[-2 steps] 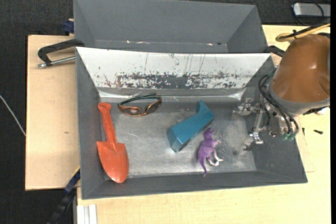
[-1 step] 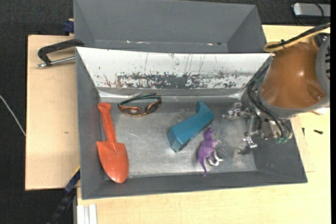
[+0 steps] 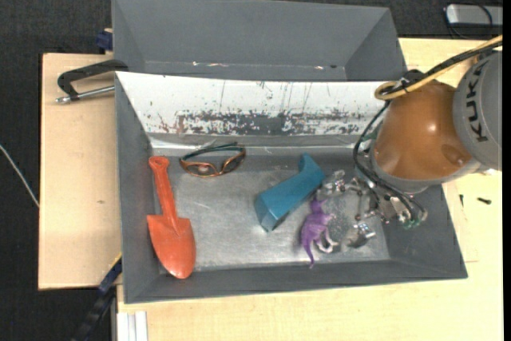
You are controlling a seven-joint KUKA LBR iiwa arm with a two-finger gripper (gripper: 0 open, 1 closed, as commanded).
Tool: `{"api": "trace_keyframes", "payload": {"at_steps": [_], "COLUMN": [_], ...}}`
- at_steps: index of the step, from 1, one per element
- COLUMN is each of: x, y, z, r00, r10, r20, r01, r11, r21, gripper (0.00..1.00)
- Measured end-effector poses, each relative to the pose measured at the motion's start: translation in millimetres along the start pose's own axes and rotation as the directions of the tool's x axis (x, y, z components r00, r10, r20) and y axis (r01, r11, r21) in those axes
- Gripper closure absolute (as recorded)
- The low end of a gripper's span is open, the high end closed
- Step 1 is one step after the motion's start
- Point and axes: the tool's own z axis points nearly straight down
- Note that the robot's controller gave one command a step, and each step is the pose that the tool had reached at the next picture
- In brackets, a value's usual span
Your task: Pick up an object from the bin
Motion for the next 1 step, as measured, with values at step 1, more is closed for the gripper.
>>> {"api": "trace_keyframes", "payload": {"at_steps": [1], "x": [-2.2], "y": [11.0], "z": [5.1], "r00": [0.982], "r10": [0.191], "r20": [-0.002], "r01": [-0.191], "r11": [0.982], "r21": [0.0], "gripper": [0.0]}}
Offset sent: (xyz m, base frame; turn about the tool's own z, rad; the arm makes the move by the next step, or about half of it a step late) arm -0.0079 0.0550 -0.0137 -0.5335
